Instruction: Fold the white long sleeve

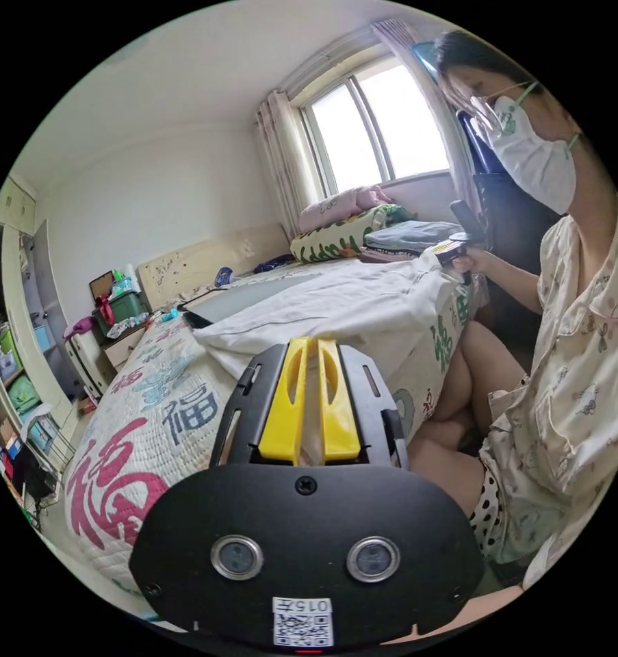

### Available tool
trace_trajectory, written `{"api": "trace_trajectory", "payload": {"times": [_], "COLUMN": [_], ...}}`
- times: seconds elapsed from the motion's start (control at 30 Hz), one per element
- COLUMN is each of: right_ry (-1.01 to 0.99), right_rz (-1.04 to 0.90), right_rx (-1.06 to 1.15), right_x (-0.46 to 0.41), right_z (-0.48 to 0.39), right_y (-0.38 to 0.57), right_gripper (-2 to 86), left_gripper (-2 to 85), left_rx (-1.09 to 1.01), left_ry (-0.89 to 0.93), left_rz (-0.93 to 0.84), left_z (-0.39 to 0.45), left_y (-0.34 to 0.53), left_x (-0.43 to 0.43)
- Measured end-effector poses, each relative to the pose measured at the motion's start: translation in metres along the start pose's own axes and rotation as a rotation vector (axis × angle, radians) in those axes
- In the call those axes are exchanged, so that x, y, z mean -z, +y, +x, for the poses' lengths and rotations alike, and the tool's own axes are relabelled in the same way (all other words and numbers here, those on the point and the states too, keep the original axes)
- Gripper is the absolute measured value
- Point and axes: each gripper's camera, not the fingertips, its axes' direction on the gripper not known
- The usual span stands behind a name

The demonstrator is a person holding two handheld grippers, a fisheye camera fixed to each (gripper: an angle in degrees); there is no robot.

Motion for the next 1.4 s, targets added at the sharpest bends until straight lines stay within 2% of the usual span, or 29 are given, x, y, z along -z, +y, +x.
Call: {"api": "trace_trajectory", "payload": {"times": [0.13,0.23,0.3,0.43,0.57,0.7,0.8,0.93,1.07,1.23,1.4], "right_ry": [-0.006,-0.008,-0.027,-0.104,-0.149,-0.077,-0.083,-0.128,-0.117,-0.058,0.089], "right_rz": [0.09,0.229,0.258,0.215,0.185,0.094,0.032,-0.059,-0.043,0.027,0.037], "right_rx": [-0.051,-0.143,-0.293,-0.513,-0.602,-0.627,-0.649,-0.659,-0.647,-0.668,-0.651], "right_x": [0.053,0.091,0.101,0.083,0.053,0.019,-0.01,-0.045,-0.053,-0.056,-0.077], "right_z": [0.026,0.057,0.092,0.176,0.242,0.297,0.336,0.373,0.39,0.404,0.418], "right_y": [0.015,0.026,0.022,0.001,-0.039,-0.077,-0.099,-0.121,-0.127,-0.124,-0.144], "right_gripper": [0.5,1.5,3.3,11.4,15.0,16.1,15.7,11.2,5.5,3.9,3.9], "left_gripper": [0.2,0.4,1.1,7.9,12.9,13.5,12.0,9.0,4.1,1.3,0.6], "left_rx": [0.109,0.362,0.505,0.714,0.825,0.887,0.877,0.87,0.868,0.824,0.832], "left_ry": [0.027,0.085,0.109,0.083,0.196,0.147,0.176,0.173,0.201,0.098,0.078], "left_rz": [0.086,0.207,0.201,0.037,-0.127,-0.208,-0.273,-0.352,-0.304,-0.154,-0.12], "left_z": [0.011,-0.026,-0.051,-0.086,-0.106,-0.104,-0.087,-0.05,-0.011,0.039,0.064], "left_y": [0.027,0.057,0.066,0.062,0.051,0.043,0.038,0.046,0.068,0.083,0.093], "left_x": [0.048,0.074,0.057,-0.055,-0.203,-0.297,-0.363,-0.425,-0.434,-0.406,-0.437]}}
